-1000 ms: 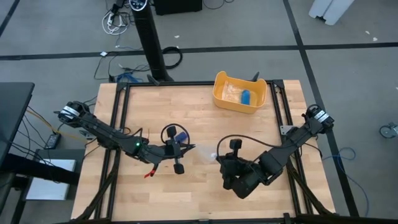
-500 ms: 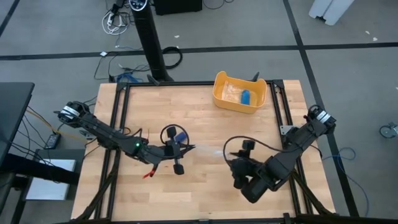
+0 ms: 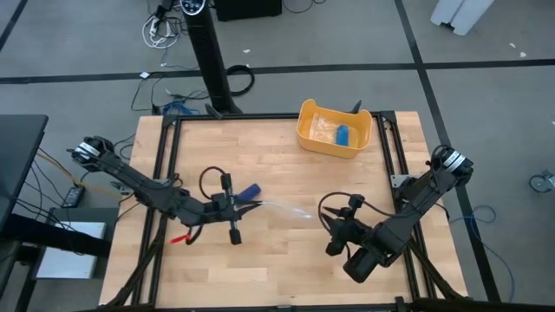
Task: Roll bandage
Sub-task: Open the transparent zip bag
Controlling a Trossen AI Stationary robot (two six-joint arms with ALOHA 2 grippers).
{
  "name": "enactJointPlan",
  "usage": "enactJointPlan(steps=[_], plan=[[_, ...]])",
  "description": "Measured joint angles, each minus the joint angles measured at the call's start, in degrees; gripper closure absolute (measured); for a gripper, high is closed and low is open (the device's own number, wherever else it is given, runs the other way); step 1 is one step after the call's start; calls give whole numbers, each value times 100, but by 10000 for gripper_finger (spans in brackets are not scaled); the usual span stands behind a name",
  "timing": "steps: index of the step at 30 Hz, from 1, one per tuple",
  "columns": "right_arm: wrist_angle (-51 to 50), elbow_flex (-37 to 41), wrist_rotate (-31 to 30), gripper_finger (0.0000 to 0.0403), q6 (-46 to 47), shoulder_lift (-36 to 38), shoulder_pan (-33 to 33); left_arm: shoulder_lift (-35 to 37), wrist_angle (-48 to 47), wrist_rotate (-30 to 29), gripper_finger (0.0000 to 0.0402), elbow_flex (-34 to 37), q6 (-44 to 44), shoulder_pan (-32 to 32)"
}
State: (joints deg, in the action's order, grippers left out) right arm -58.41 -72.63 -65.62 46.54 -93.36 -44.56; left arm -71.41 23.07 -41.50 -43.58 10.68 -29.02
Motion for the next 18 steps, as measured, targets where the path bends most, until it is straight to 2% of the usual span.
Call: enactJointPlan(steps=[4, 8, 13, 18], plan=[[983, 260, -503, 335, -617, 46, -2, 266, 35, 5, 401, 96, 137, -62], [2240, 452, -548, 351, -1739, 46, 187, 492, 117, 214, 401, 86, 294, -85], [4119, 678, 295, 370, -3521, 46, 702, 774, 35, 245, 401, 86, 422, -87], [6089, 1010, 1859, 387, -5239, 46, 1241, 1161, -353, 212, 401, 86, 437, -90]])
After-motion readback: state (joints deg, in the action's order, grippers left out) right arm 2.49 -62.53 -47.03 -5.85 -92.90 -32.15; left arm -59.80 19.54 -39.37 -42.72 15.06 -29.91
